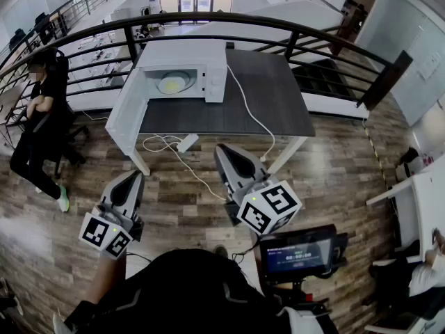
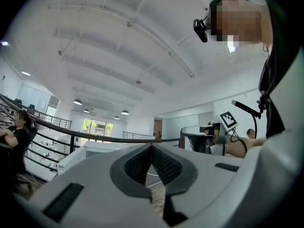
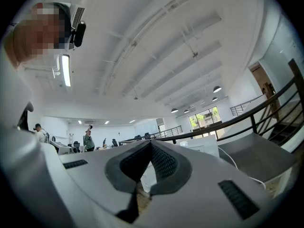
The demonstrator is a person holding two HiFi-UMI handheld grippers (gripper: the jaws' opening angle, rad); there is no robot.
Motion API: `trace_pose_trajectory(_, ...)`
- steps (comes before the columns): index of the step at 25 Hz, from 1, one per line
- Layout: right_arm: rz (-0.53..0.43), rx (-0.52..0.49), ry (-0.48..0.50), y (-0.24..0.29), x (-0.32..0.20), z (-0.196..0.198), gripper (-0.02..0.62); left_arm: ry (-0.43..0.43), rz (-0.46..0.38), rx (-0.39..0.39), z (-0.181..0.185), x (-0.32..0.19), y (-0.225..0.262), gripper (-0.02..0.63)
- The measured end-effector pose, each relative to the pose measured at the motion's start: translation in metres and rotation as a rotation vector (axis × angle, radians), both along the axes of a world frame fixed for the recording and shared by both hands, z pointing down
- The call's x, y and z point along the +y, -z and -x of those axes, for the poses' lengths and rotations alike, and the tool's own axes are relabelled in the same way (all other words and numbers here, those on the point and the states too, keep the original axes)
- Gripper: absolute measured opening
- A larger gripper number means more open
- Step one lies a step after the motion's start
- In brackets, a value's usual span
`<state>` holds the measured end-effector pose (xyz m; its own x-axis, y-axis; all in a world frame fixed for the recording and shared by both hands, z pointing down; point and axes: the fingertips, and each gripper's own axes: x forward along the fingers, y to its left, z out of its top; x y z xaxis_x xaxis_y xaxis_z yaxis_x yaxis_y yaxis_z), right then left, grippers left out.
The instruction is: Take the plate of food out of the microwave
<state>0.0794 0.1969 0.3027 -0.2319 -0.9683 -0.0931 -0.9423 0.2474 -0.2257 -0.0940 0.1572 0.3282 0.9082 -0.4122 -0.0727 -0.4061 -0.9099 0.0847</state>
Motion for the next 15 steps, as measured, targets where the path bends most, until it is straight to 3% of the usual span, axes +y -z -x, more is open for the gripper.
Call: trace_pose_trajectory(15,-0.031,-0.048,-0.059,0.005,0.001,-0.008,0.0,0.023,-0.003,-0.008,0.01,-0.004,-0.001,0.002)
